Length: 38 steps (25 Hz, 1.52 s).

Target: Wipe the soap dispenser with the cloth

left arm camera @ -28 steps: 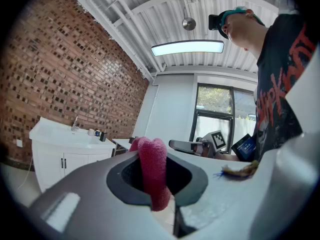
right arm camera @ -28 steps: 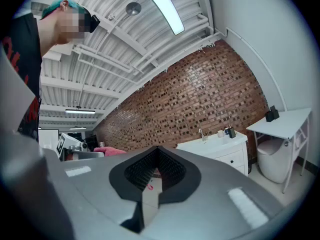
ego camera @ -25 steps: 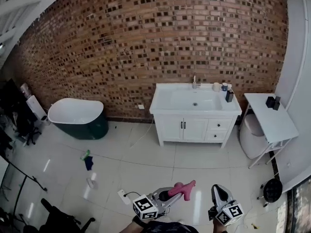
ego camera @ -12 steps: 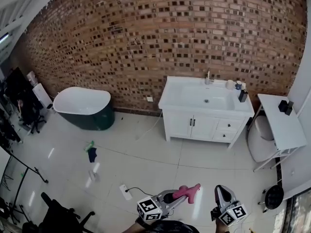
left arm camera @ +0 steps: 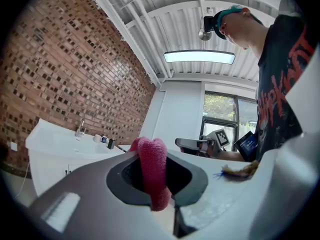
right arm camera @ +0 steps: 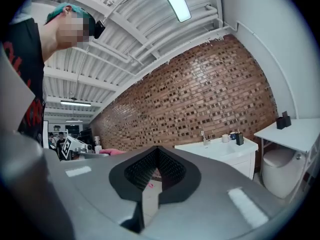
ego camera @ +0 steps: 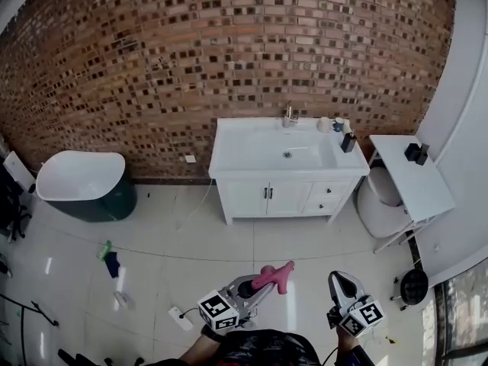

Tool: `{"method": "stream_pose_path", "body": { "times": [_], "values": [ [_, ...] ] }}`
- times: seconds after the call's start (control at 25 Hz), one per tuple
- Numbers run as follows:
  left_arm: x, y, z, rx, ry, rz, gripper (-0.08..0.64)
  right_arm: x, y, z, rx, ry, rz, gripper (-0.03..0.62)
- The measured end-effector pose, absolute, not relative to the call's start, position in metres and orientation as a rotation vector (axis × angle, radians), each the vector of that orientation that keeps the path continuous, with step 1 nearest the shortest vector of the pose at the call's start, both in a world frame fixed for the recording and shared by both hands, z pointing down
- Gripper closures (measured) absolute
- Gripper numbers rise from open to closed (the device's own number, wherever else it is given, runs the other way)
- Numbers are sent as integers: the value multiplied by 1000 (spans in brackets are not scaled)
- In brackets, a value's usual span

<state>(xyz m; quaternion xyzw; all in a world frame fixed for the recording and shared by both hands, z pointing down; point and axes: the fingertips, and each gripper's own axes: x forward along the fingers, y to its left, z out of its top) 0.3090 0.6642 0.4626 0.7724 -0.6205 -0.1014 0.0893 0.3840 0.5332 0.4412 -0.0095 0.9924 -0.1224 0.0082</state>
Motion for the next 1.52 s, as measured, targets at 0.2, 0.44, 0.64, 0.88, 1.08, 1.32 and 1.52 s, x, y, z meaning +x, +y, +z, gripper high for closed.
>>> {"method": "stream_pose_path", "body": {
  "times": [0.2, 0.44, 0.64, 0.88, 1.08, 1.32, 1.52],
  "values": [
    [239, 647, 480, 2314, -1756, -328, 514, 336, 534, 432, -29, 3126, -280, 591],
    [226, 587, 493, 2360, -1614, -319, 514, 323, 483, 438, -184, 3099, -325, 591],
    [185, 537, 495, 2349, -1637, -311, 515, 274, 425, 446, -218, 3076, -319, 591],
    [147, 464, 483, 2349, -1645, -219, 514, 232, 357, 450, -181, 3056, -381, 591],
    [130, 388, 454, 2429, -1639, -217, 514, 214, 298, 439, -198, 3035, -377, 591],
    [117, 336, 453, 2469, -1565, -168, 515, 192, 247, 459, -255, 3031, -470, 591],
    [62, 300, 498, 2370, -1511, -212, 514, 152, 210, 478, -307, 3078, -497, 591]
  ]
}}
